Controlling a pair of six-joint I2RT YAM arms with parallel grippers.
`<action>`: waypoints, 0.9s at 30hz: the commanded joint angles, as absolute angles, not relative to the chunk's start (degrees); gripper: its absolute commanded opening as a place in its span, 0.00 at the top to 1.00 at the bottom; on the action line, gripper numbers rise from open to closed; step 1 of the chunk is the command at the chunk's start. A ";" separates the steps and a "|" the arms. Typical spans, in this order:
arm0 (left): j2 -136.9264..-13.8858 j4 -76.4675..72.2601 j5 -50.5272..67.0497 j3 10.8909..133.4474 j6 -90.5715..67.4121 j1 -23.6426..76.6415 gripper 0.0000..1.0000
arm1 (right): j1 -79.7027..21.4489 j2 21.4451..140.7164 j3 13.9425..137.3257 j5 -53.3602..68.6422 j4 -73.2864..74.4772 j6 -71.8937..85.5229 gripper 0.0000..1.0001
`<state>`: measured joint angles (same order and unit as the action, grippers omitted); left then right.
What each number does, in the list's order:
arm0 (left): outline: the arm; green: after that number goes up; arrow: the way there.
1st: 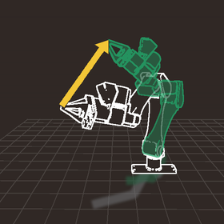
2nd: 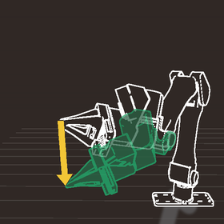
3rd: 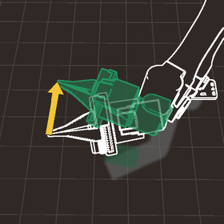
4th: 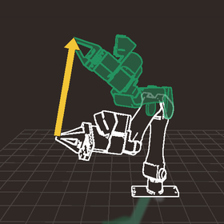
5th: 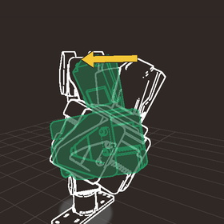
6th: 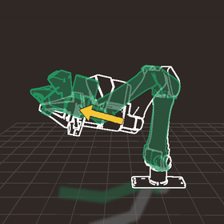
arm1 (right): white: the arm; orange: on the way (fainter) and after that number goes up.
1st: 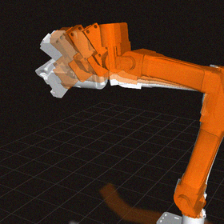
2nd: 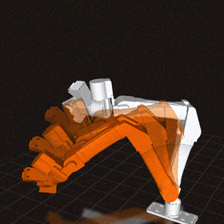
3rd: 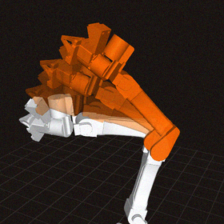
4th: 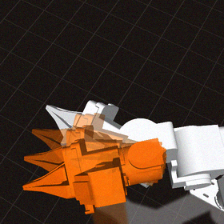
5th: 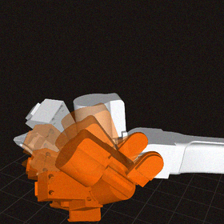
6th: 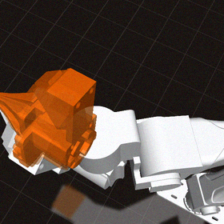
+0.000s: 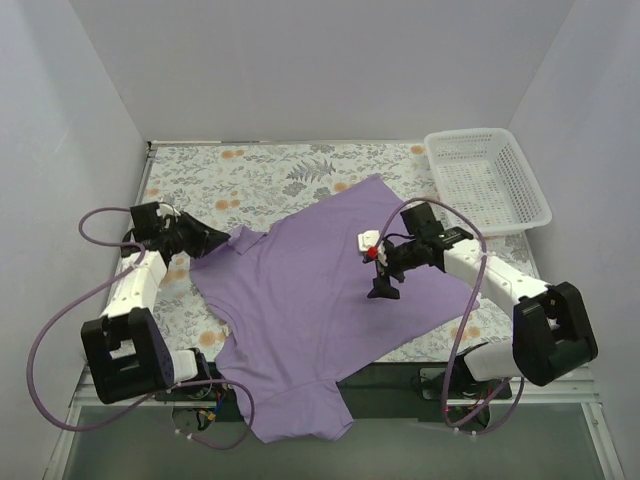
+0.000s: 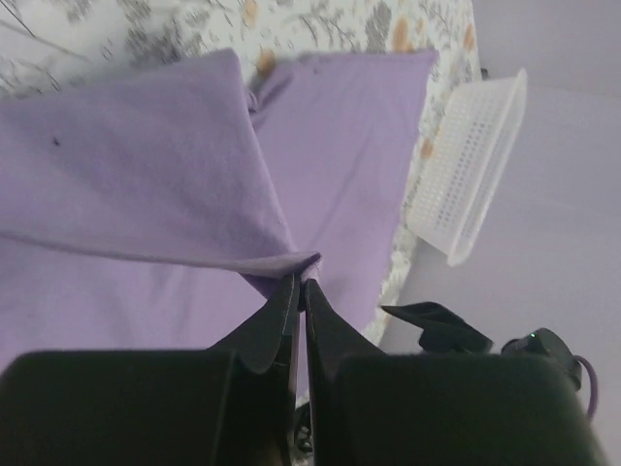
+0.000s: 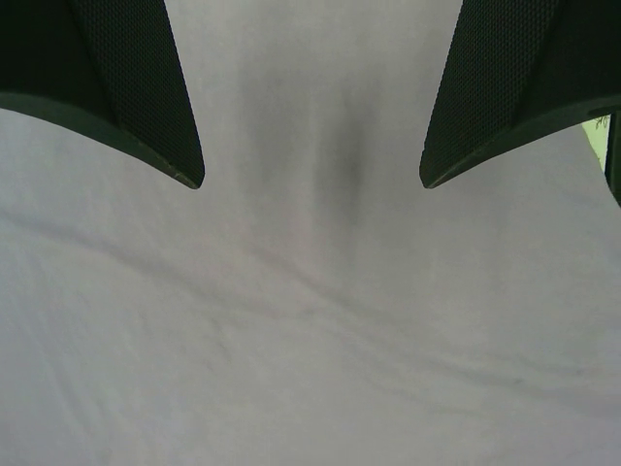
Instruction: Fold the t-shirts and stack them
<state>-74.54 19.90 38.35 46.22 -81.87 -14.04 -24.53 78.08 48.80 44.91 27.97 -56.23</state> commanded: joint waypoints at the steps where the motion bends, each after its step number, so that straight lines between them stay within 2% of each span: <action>1: -67.34 18.11 45.61 42.47 -88.76 -13.10 1.00 | -33.73 77.86 51.58 41.25 25.24 -59.34 0.02; 5: -61.18 19.59 46.24 42.88 -92.72 -13.01 1.00 | -44.37 86.54 63.06 26.14 20.39 -54.15 0.02; 8: -59.77 23.46 44.30 45.25 -94.83 -13.01 1.00 | -49.82 92.35 68.98 23.55 17.50 -48.46 0.02; 11: -58.80 25.05 44.39 44.13 -98.78 -12.31 1.00 | -50.54 94.83 75.31 26.88 13.90 -38.28 0.02; 18: -58.27 22.07 45.00 39.82 -103.35 -7.83 1.00 | -51.67 94.75 73.84 29.01 1.51 -18.57 0.05; 23: -60.20 20.65 45.09 40.78 -105.99 -5.45 1.00 | -55.36 100.61 77.95 17.78 -3.34 -2.83 0.09; 27: -60.91 20.65 44.83 41.22 -107.40 -4.92 1.00 | -56.86 104.15 81.29 17.32 -3.34 1.84 0.12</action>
